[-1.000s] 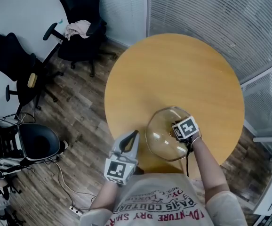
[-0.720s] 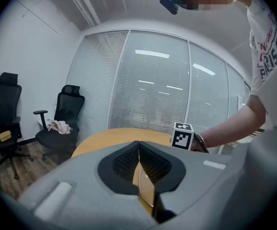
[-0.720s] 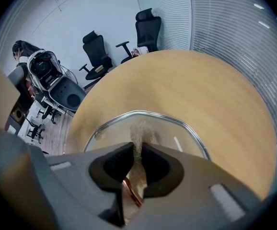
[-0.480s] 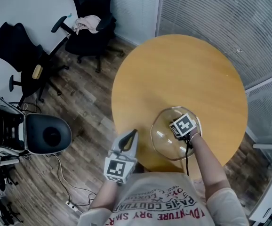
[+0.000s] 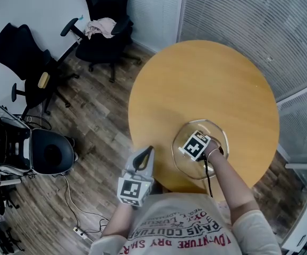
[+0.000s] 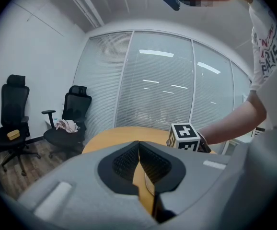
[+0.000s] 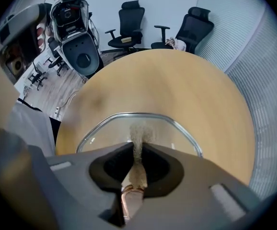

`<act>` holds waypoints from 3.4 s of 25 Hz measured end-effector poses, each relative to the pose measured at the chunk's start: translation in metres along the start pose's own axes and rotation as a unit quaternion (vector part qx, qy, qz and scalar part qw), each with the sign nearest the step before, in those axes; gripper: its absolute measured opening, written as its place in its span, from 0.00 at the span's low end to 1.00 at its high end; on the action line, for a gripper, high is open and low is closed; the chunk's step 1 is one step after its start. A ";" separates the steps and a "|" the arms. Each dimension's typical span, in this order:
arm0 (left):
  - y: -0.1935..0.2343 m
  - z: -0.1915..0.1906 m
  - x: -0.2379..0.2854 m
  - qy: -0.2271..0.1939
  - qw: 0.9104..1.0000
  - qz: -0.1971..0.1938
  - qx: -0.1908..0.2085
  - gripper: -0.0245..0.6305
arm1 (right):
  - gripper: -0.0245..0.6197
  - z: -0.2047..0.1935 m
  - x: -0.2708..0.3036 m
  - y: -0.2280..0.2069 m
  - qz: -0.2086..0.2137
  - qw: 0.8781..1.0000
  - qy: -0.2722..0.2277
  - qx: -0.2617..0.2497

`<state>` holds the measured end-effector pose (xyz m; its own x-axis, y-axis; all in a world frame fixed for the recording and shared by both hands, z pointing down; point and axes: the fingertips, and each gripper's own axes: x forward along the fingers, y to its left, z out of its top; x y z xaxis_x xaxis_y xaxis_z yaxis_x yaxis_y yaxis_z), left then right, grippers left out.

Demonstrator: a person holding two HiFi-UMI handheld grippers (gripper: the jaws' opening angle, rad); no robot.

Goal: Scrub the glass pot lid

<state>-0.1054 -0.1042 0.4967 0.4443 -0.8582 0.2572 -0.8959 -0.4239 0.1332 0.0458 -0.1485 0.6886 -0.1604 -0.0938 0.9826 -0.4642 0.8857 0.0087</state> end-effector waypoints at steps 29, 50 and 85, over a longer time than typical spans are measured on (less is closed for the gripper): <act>-0.017 0.008 -0.028 0.010 1.000 -0.019 0.002 0.05 | 0.12 -0.052 -0.022 0.082 0.033 0.997 0.025 -0.064; -0.038 0.014 -0.007 0.021 0.999 -0.023 0.024 0.05 | 0.12 -0.061 -0.097 -0.033 0.004 0.987 -0.115 0.109; -0.012 0.002 0.015 0.041 0.999 0.008 -0.001 0.05 | 0.12 -0.044 -0.011 -0.111 -0.045 0.972 -0.057 0.223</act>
<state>-0.0879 -0.1120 0.4973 0.4287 -0.8387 0.3360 -0.9030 -0.4097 0.1295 0.1378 -0.2255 0.6854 -0.1852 -0.2336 0.9545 -0.8086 0.5881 -0.0130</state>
